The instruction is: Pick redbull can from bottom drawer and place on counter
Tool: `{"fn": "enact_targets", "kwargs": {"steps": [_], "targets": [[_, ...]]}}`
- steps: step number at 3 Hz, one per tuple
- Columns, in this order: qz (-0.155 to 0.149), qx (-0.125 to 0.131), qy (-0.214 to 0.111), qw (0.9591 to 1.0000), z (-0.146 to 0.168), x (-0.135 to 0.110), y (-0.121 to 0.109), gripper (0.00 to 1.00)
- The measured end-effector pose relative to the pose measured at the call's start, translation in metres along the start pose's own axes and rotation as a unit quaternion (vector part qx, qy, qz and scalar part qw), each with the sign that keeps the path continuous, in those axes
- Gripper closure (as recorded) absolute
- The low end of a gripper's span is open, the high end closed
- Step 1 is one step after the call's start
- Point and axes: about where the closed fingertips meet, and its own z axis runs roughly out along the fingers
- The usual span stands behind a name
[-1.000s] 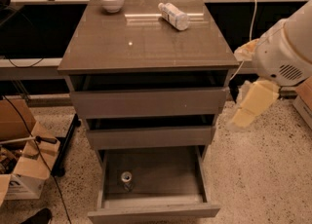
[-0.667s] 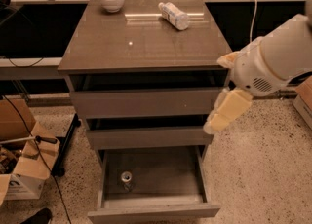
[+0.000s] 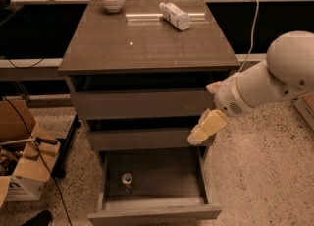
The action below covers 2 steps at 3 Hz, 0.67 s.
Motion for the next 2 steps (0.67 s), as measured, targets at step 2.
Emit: {"fn": "enact_targets", "kwargs": {"steps": [2], "targets": [[0.049,-0.055,-0.014,0.9972,0.084,0.038,-0.014,0.0]]}}
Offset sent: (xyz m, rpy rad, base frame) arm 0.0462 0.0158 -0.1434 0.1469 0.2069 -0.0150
